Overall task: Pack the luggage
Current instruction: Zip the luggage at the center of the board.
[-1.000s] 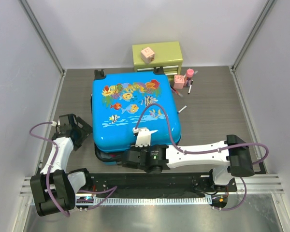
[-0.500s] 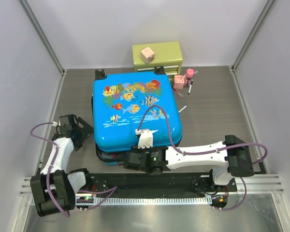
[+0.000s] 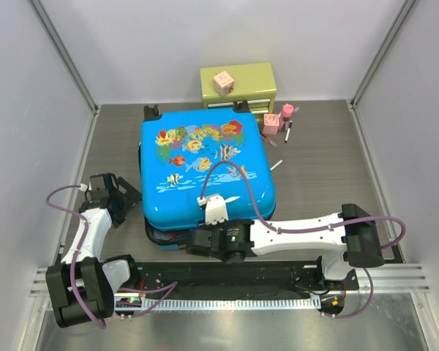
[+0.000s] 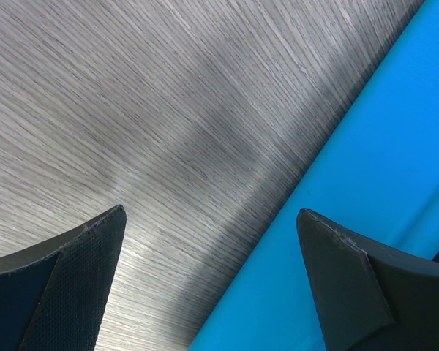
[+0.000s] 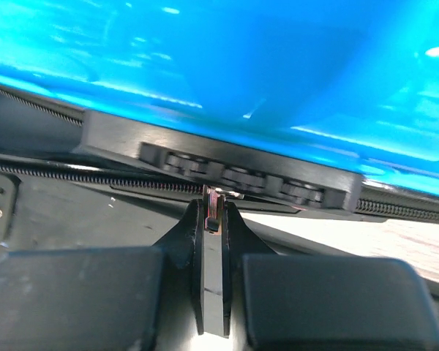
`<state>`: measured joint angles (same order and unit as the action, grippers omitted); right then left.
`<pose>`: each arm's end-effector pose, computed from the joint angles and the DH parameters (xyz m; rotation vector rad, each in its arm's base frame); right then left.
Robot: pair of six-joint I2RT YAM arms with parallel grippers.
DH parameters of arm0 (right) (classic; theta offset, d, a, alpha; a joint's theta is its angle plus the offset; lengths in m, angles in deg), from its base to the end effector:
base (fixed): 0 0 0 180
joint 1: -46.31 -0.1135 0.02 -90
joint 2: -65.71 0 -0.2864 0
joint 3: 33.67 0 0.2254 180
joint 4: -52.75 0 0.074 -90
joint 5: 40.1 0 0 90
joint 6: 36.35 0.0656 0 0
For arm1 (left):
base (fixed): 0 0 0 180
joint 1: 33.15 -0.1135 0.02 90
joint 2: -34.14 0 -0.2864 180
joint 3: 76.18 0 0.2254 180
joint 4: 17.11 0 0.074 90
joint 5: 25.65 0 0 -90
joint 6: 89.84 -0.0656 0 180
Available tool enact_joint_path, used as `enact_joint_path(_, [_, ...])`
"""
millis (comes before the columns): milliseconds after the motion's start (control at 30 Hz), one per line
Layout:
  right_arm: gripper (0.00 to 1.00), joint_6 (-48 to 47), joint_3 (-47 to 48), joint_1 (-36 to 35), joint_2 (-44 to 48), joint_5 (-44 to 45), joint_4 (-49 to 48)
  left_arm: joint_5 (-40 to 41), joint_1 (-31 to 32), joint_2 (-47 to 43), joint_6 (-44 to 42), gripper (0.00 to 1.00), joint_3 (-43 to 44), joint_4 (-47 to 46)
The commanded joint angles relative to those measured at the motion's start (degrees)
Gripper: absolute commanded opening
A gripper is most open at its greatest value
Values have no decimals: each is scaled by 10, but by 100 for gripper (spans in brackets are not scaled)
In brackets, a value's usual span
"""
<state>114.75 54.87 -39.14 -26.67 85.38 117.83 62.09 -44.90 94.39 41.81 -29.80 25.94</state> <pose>0.0620 0.2986 0.2657 -0.3727 2.4165 0.2102 0.1698 0.0327 0.1912 -1.1470 2.3141 -0.2471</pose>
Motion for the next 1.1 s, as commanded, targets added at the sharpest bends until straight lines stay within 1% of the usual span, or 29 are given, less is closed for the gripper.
enact_joint_path(0, [1,-91,78,-10,-8,6,-53,-63,18,7,-9,100,0,-1])
enact_joint_path(200, [1,-136,107,-12,-19,-33,-71,-66,17,10,-9,100,0,-3])
enact_joint_path(400, [1,-167,138,-12,-20,-55,-77,-64,24,9,-9,100,-2,-5])
enact_joint_path(567, [1,-205,173,-19,-40,-74,-76,-61,31,8,-9,100,-2,-4])
enact_joint_path(700, [1,-222,184,-23,-46,-87,-80,-55,33,5,-9,100,-1,0])
enact_joint_path(900, [1,-228,194,-27,-45,-86,-88,-51,33,0,-9,100,-1,2])
enact_joint_path(1067, [1,-185,186,-27,-54,-56,-73,-57,33,5,-9,100,0,-1])
